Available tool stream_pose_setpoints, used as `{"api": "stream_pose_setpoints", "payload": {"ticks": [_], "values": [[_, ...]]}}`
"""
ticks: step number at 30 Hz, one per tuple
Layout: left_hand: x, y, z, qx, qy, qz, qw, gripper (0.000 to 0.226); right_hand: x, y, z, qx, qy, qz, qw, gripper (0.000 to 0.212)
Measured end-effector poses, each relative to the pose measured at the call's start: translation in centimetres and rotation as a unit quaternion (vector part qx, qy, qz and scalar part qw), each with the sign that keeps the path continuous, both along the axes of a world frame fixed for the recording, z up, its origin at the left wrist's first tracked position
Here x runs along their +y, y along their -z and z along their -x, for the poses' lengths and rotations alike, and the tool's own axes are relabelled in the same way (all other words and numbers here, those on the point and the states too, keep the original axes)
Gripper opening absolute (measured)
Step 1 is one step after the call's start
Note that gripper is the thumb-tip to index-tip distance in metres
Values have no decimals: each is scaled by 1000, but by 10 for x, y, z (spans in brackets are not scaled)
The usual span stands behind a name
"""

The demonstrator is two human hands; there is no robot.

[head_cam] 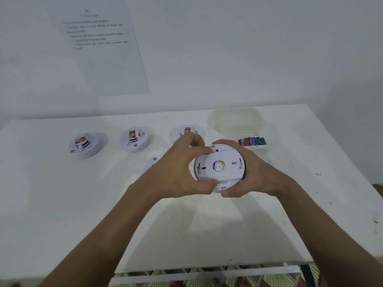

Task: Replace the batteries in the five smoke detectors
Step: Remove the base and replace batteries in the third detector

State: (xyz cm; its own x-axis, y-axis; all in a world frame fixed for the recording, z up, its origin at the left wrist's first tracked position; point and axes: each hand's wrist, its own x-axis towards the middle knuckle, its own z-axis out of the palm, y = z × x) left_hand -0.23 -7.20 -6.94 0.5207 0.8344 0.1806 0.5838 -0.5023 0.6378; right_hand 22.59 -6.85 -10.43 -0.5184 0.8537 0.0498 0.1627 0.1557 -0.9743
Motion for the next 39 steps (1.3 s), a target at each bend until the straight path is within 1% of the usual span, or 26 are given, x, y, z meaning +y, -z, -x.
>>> {"api": "stream_pose_setpoints", "payload": {"ticks": [5, 10, 14, 19, 23, 27, 33, 36, 39], "values": [[4, 0, 26, 19, -10, 36, 999, 69, 4, 4, 23, -5, -7, 0, 1000, 94], [6, -1, 52, 35, -20, 32, 999, 59, 6, 9, 49, -2, -10, 15, 1000, 98], [8, -5, 74, 64, -3, 30, 997, 64, 5, 8, 71, 5, -10, 15, 1000, 97], [6, -8, 95, 64, 3, 45, 997, 65, 1, 5, 91, 15, -5, 19, 1000, 94], [4, -11, 104, 48, 10, 73, 996, 64, -4, 3, 101, 12, -1, 20, 1000, 96], [0, -13, 108, 37, 15, 78, 996, 61, -6, 1, 106, 9, -5, 19, 1000, 94], [-7, -10, 110, 3, -41, 78, 996, 62, -5, -3, 112, 5, -24, 19, 1000, 92], [-8, -8, 112, 5, -52, 72, 996, 63, -6, -3, 115, -2, -28, 18, 999, 94], [-8, -6, 112, -13, -56, 85, 995, 63, -6, -3, 115, -10, -30, 16, 999, 95]]}}
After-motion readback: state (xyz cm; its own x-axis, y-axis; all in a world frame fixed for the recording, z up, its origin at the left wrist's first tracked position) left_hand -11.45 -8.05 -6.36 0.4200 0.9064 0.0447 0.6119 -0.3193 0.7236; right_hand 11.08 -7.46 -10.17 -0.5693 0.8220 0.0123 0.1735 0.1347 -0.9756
